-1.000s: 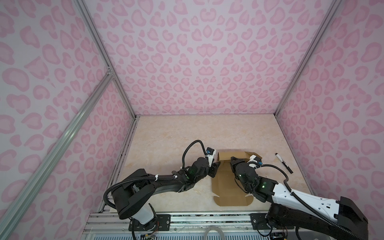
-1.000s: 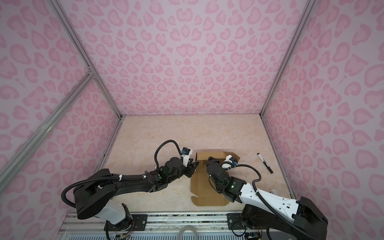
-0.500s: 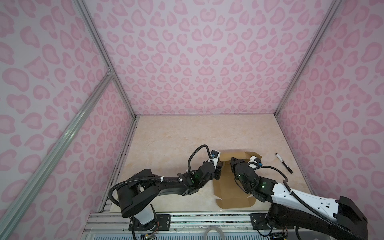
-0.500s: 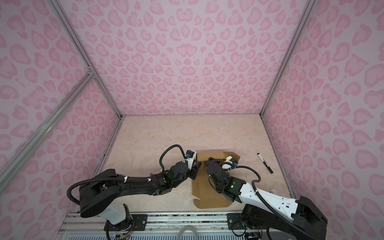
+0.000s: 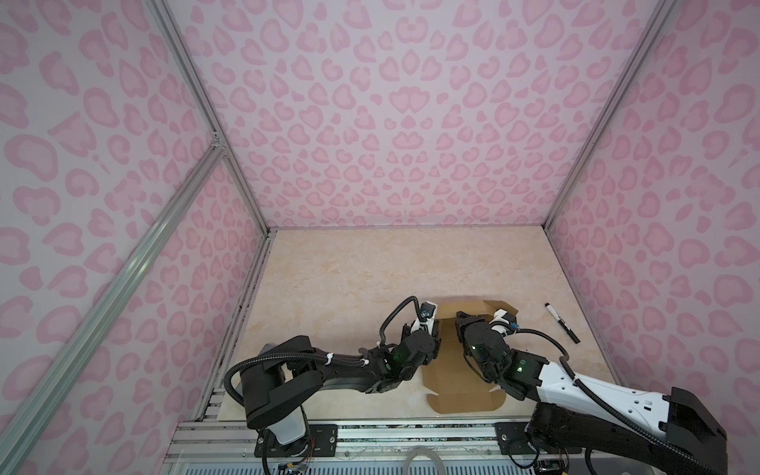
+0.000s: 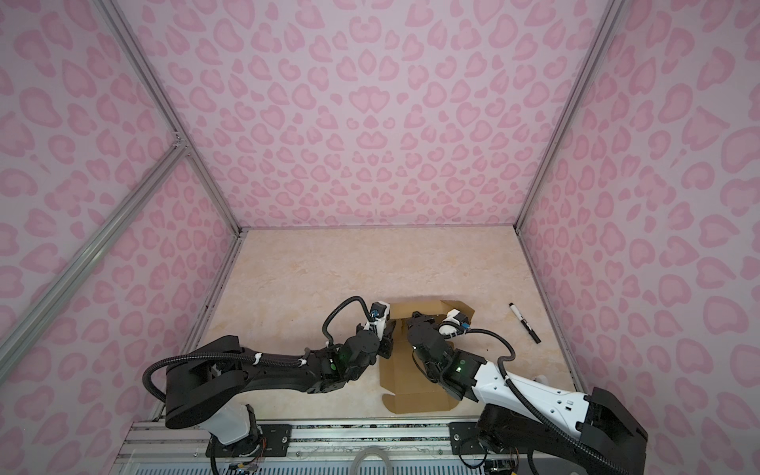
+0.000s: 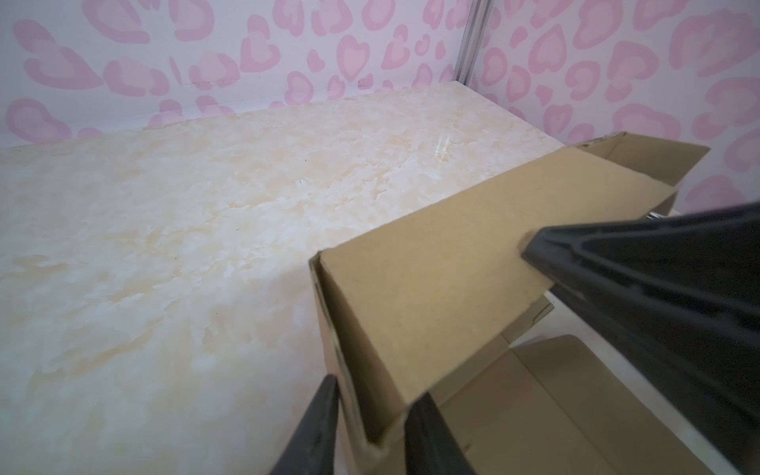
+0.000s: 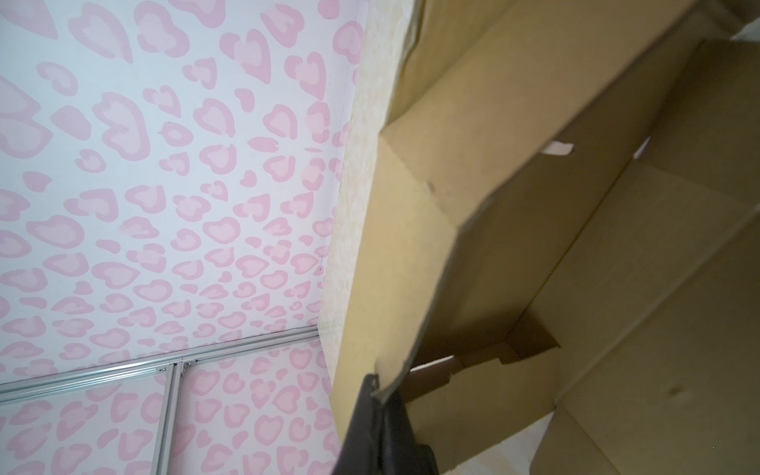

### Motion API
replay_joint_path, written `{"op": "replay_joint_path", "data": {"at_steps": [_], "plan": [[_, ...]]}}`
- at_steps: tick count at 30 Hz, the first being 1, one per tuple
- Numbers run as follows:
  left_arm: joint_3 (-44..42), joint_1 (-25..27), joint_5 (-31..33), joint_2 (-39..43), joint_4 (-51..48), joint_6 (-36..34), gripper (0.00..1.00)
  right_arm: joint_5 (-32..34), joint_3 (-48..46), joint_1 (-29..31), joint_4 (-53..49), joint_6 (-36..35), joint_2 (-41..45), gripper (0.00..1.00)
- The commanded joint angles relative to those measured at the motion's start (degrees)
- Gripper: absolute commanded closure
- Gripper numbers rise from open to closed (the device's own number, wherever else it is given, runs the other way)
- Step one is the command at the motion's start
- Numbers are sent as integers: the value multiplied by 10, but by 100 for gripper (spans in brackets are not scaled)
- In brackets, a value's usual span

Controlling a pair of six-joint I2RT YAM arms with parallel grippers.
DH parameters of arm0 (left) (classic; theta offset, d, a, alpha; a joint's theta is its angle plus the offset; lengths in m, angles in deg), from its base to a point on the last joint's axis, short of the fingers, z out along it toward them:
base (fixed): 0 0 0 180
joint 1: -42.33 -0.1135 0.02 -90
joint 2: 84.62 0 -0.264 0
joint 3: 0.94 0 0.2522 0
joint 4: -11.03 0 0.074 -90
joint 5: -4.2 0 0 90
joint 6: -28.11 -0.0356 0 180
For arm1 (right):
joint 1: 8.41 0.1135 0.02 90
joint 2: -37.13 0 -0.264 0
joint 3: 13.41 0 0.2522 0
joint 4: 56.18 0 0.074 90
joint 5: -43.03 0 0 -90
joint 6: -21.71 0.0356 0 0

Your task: Fold the paper box

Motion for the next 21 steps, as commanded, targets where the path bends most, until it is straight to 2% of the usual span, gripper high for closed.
{"op": "replay_joint_path", "data": {"at_steps": [1,21], "plan": [[8,7,60,-6,12,2,69,5,3,1,-5,2,-2,100],[17,34,138,-27,28,39,78,1,-8,2,43,1,-12,100]]}}
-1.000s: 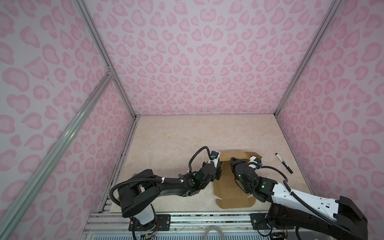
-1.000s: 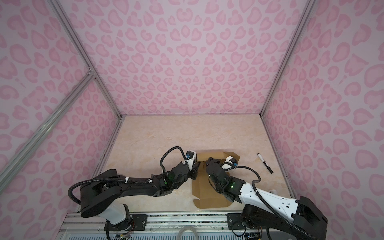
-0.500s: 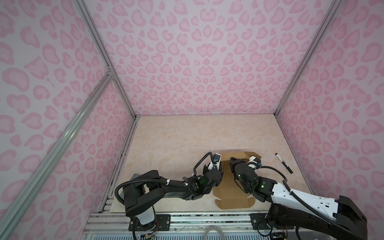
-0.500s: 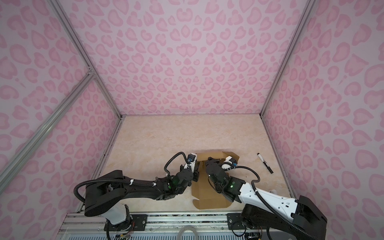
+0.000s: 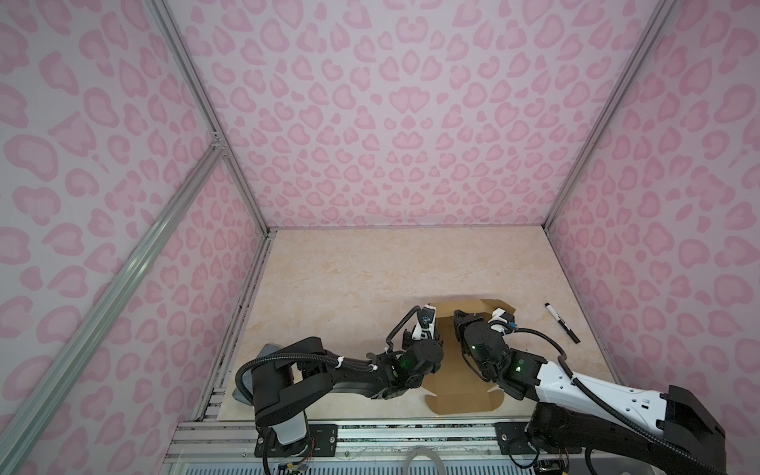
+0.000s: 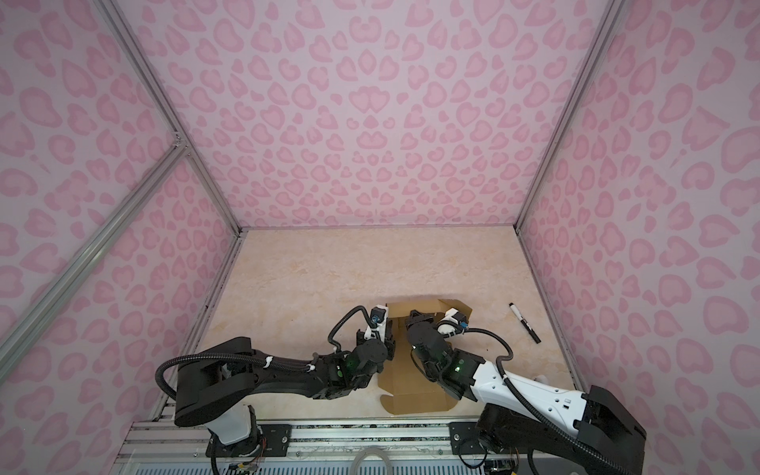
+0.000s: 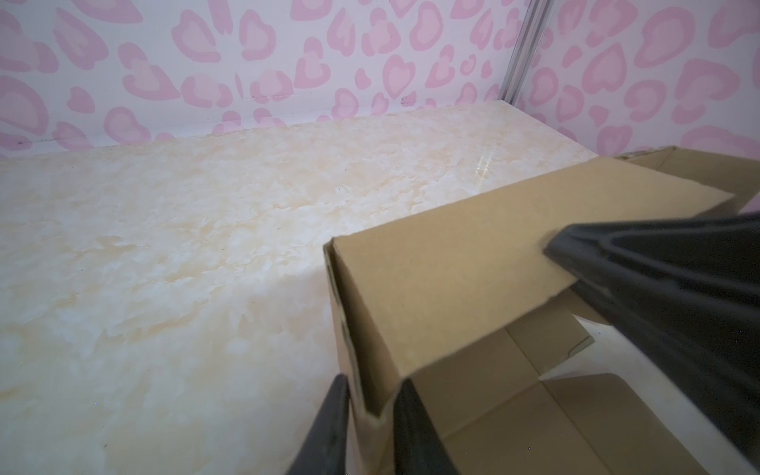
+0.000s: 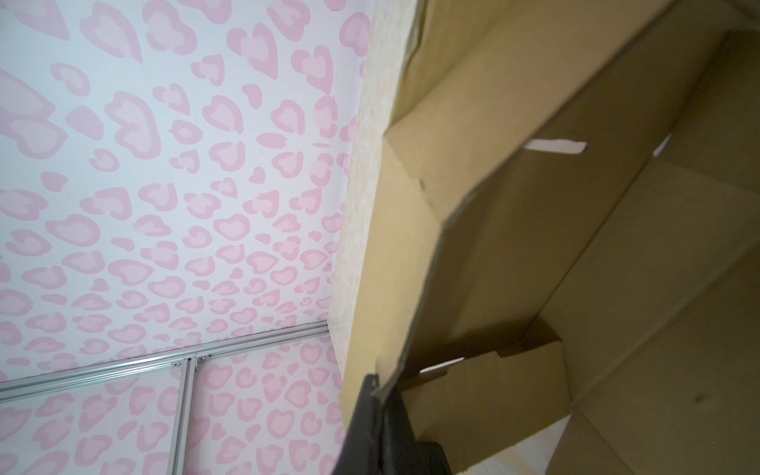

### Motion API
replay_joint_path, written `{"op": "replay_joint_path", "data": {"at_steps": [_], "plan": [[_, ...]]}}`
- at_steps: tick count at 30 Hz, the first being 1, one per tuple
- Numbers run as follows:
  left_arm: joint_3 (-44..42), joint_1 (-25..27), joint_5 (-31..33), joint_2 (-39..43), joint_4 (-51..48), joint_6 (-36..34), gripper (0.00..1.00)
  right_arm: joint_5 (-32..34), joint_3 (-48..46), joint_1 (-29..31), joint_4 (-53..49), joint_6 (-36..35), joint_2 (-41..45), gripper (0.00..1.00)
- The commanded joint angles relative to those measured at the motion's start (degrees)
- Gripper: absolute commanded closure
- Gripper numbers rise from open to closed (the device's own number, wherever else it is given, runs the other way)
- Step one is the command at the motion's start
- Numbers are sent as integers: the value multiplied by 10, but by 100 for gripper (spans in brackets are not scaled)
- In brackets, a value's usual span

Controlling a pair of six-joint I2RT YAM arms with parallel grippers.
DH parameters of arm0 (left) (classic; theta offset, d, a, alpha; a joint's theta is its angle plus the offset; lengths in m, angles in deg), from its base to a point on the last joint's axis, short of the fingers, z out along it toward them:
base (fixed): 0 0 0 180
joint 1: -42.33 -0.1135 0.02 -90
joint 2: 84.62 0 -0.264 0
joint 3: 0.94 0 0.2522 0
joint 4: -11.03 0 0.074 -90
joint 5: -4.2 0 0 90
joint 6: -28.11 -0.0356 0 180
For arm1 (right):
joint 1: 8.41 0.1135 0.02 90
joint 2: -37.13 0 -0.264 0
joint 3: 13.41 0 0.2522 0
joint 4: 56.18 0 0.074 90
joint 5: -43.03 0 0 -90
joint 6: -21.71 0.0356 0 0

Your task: Fold the paper box

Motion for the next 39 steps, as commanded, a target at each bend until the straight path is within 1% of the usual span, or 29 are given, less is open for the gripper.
{"op": "replay_joint_path", "data": {"at_steps": [1,11,19,24,26,29,34,39], "plan": [[8,0,23,0,19,12,79,5,-7,1,18,-1,-5,100],[12,4,46,-5,14,7,85,4,-16,4,35,0,-4,100],[12,4,95,-10,16,-39,96,5,-13,4,42,-11,-2,100],[13,1,130,-14,20,-67,96,3,-9,5,41,-23,2,100],[12,-4,130,-13,25,-81,96,1,-10,5,45,-31,3,100],[4,-19,124,-5,32,-98,96,-1,-6,7,44,-44,9,94],[-19,-53,93,16,44,-114,96,-6,7,13,29,-66,26,78],[-39,-68,81,26,67,-134,96,-22,10,15,19,-76,39,68]]}}
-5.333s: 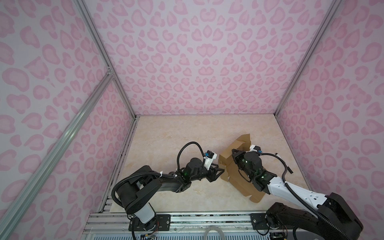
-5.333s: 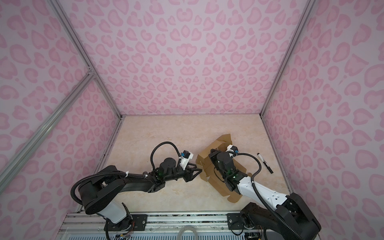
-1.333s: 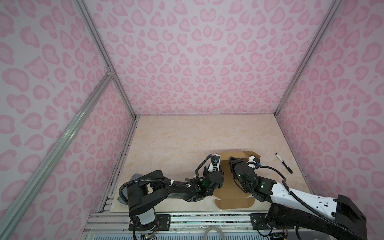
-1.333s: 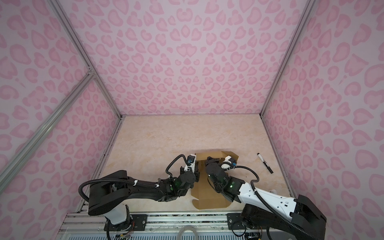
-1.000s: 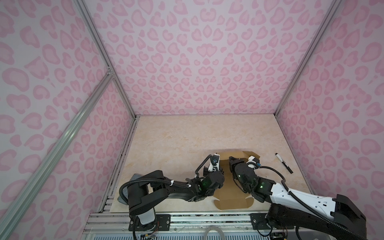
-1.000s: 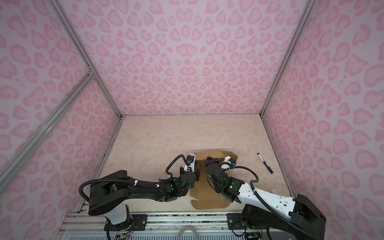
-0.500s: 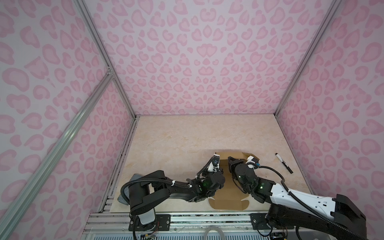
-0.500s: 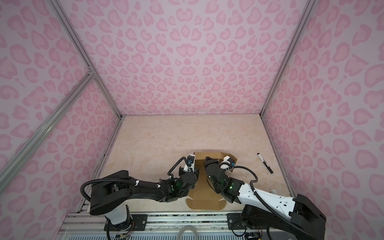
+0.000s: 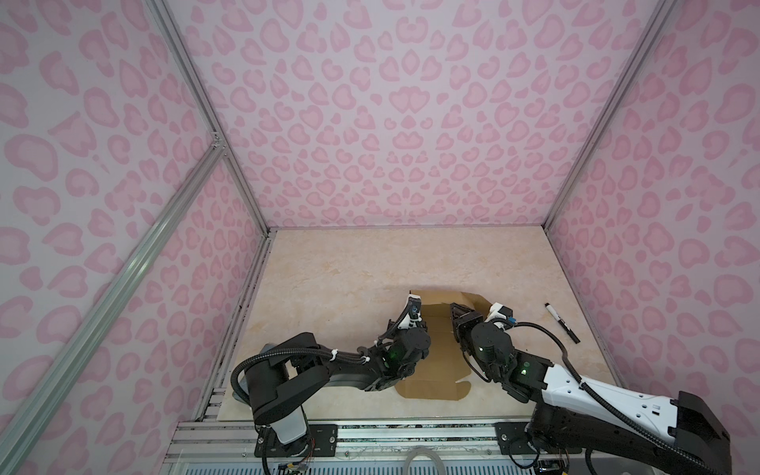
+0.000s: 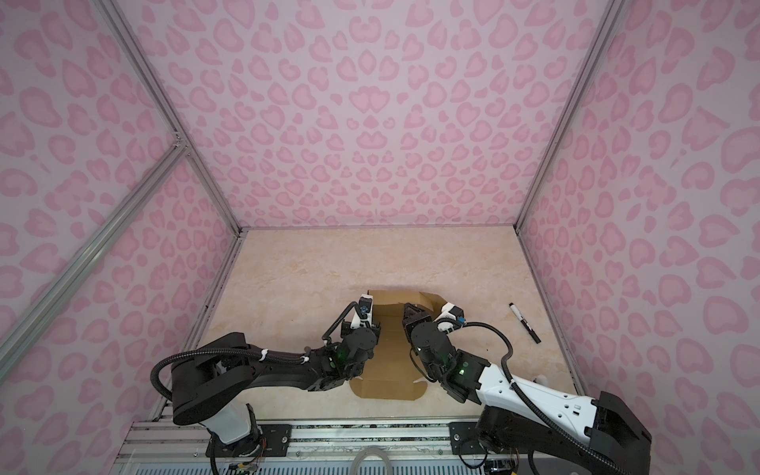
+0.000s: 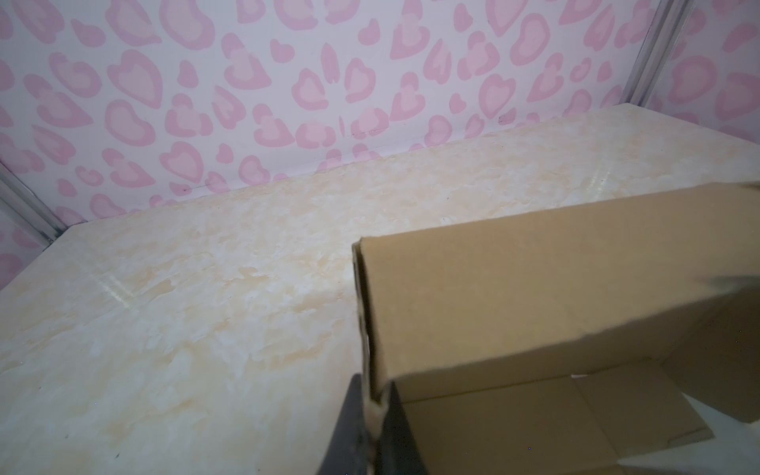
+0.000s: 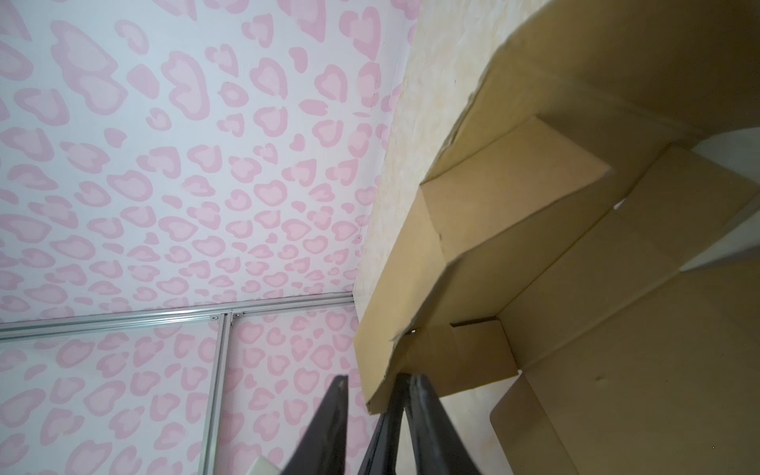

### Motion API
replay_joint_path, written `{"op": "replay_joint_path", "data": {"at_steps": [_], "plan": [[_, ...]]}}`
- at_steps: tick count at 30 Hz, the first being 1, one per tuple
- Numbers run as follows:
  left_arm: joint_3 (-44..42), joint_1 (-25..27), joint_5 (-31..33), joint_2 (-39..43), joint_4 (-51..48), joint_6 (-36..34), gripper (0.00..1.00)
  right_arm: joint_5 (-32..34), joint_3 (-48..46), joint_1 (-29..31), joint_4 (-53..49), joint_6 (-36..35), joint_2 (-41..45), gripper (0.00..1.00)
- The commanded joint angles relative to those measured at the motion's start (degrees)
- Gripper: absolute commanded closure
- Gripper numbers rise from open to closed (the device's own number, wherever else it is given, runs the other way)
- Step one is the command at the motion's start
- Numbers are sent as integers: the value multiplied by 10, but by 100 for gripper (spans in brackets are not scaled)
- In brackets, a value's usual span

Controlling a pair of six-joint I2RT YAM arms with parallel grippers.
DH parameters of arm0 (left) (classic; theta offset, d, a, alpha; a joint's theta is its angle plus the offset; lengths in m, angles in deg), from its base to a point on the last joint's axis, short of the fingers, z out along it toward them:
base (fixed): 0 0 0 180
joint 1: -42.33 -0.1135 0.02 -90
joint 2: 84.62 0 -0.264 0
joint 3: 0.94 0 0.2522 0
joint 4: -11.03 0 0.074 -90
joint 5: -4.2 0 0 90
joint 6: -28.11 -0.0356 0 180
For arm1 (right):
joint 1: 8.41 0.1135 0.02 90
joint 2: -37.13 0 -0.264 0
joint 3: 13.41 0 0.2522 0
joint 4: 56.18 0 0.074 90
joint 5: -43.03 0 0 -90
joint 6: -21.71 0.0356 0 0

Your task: Fold the paper box

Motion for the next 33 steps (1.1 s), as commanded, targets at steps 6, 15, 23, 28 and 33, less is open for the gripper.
{"op": "replay_joint_path", "data": {"at_steps": [6,15,23,28,33], "plan": [[-50,-28,-34,41,59,-34,96,-20,74,-2,-79,-87,11,66],[-88,-60,-117,75,83,-64,96,-242,210,-110,-67,-212,-109,66],[-103,-74,-131,75,90,-73,96,-352,222,-146,9,-219,-201,67],[-99,-76,-144,67,85,-75,96,-373,215,-153,38,-220,-238,67],[-98,-76,-147,65,82,-76,92,-382,208,-153,52,-216,-255,68]]}}
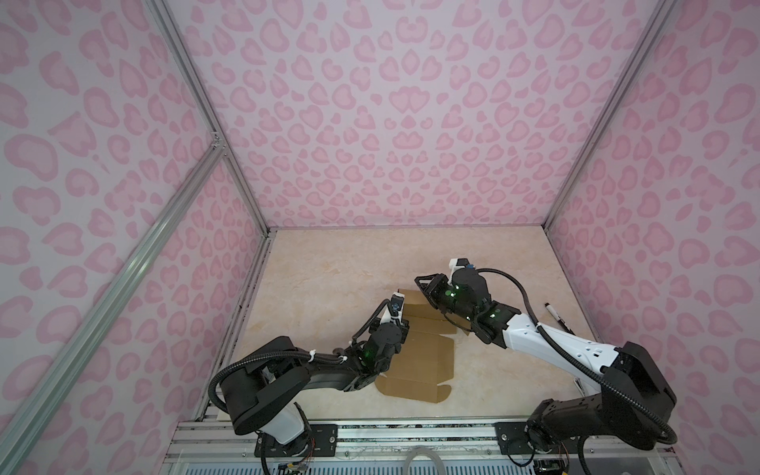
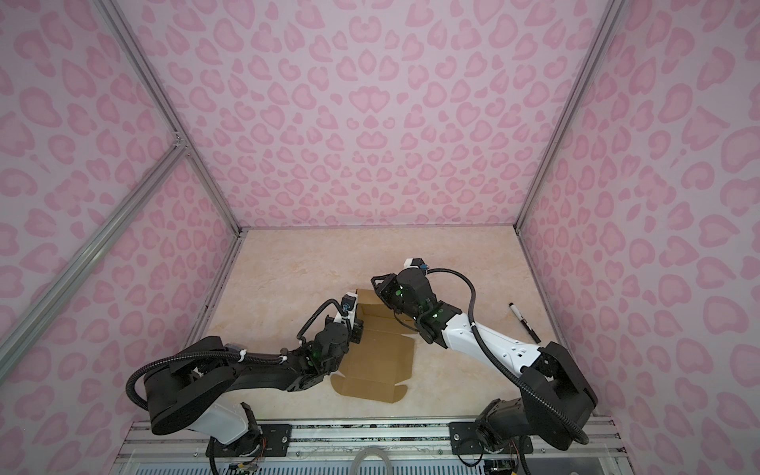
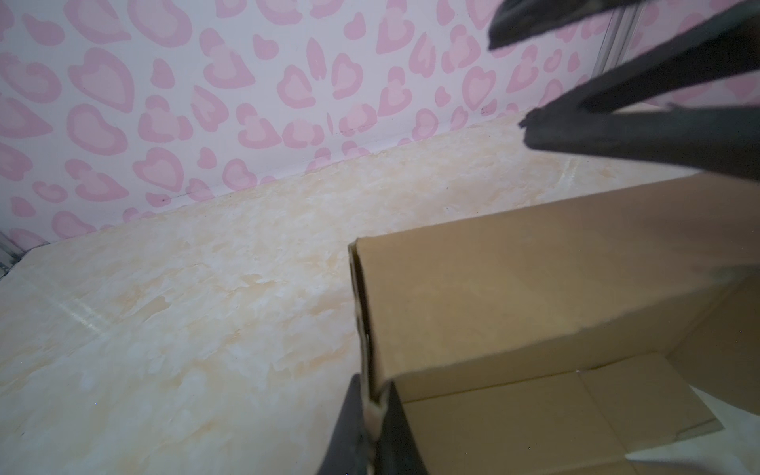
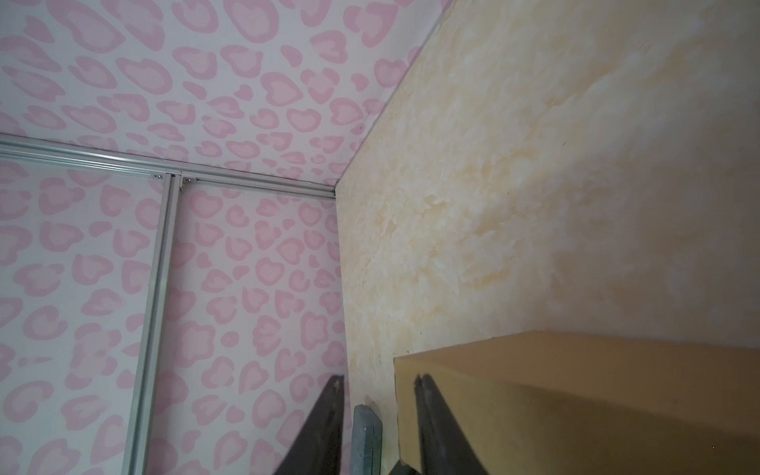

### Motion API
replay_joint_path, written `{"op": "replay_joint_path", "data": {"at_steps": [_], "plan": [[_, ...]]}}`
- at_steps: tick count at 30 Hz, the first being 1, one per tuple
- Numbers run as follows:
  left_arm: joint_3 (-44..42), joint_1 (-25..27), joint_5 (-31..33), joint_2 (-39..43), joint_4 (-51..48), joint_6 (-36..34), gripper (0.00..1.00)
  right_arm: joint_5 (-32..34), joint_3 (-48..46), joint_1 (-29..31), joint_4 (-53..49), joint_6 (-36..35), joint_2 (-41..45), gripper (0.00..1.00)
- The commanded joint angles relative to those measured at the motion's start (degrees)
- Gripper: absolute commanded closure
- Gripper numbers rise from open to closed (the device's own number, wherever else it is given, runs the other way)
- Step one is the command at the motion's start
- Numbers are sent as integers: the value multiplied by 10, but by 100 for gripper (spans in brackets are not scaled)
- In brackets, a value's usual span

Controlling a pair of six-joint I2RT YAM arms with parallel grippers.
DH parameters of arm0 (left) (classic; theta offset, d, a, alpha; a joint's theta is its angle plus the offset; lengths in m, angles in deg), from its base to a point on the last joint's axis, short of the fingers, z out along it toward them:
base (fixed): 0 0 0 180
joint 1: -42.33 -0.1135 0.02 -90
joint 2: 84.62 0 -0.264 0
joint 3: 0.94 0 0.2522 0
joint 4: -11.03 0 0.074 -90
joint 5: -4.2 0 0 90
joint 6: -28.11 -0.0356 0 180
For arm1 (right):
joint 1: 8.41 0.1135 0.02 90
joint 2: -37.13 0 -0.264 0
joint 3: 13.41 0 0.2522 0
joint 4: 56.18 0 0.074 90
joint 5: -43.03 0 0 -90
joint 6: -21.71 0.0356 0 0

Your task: Fold the paper box

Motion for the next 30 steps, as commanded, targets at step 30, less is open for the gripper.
{"op": "replay_joint_path", "data": {"at_steps": [30], "plan": [[11,-1,-8,-38,10,-10,72,0,-41,7,50,9,-27,72]]}}
